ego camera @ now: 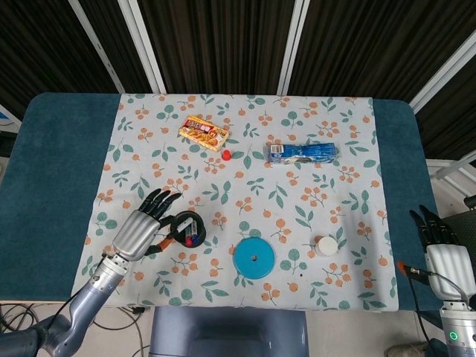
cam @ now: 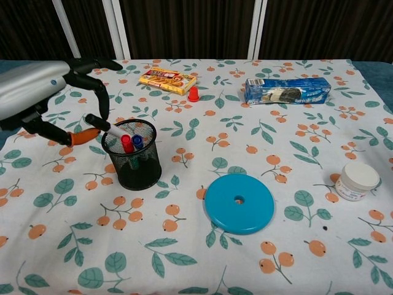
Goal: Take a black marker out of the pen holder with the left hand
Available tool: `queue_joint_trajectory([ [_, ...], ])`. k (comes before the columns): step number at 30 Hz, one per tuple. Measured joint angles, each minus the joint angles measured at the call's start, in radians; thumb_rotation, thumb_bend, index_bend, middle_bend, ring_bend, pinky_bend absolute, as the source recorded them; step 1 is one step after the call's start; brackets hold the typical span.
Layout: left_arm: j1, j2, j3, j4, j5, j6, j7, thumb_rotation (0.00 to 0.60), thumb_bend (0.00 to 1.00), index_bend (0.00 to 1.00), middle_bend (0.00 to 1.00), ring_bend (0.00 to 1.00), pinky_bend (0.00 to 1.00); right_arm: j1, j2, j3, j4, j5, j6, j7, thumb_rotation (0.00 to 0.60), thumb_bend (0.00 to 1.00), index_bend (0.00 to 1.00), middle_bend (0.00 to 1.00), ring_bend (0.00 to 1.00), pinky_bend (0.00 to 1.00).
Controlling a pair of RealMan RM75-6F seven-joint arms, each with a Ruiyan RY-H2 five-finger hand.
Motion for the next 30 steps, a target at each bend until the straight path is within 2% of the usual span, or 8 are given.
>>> queue_joint_trajectory([
  [9, 0.04, 0.17, -0.018, -0.138, 0.081, 0.155, -0.036, 0.6, 0.35, 0.56, 0.08, 0.0, 0.0, 0.001, -0.002, 0.0, -0.001, 0.006, -0.005, -0.008, 0.6, 0.1, 0.1, 0.02, 0.09, 0.19],
  [15, 0.091, 0.267, -0.032, -0.169, 0.106, 0.244, -0.07, 0.6, 0.35, 0.56, 0.08, 0.0, 0.0, 0.0, -0.002, 0.0, -0.003, 0.006, -0.004, -0.013, 0.6, 0.1, 0.1, 0.02, 0.09, 0.19],
  [22, 0.101, 0.268, -0.031, -0.073, 0.046, 0.211, -0.13, 0.6, 0.35, 0.56, 0.08, 0.0, 0.0, 0.001, -0.003, 0.001, -0.003, 0.007, -0.005, -0.016, 0.6, 0.1, 0.1, 0.02, 0.09, 0.19],
  [30, 0.076, 0.187, -0.034, 0.118, -0.013, 0.123, -0.239, 0.6, 0.35, 0.55, 0.08, 0.0, 0.0, 0.001, -0.002, 0.001, -0.004, 0.008, -0.007, -0.013, 0.6, 0.1, 0.1, 0.02, 0.09, 0.19],
])
